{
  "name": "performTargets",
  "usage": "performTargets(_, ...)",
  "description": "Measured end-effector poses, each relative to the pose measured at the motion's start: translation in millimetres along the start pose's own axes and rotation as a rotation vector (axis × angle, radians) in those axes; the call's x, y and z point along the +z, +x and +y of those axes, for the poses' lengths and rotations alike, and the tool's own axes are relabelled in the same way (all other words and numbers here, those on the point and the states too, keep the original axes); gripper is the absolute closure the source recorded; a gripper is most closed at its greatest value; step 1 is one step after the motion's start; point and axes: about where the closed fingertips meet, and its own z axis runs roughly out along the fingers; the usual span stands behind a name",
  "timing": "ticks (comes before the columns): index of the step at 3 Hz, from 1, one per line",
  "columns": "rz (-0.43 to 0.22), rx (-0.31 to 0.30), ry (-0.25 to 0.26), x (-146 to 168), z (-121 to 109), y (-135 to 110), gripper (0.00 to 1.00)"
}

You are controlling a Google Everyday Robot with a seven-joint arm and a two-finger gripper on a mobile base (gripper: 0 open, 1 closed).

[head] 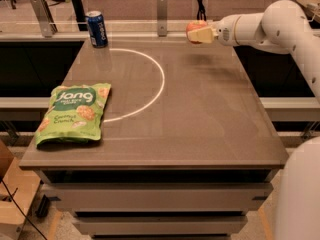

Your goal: Move apple near green rice chip bag

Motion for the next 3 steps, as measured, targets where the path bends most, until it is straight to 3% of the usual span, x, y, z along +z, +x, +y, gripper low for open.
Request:
performTargets(1,-0.01,-0.036,-0.038,9.1,15.8,-4.2,1.0)
performTargets(2,-0.009,-0.031,-0.036,9.1,14.9,-3.4,1.0)
performTargets(3,-0.001,-0.095,-0.106,12.4,45.5,-7.0,1.0)
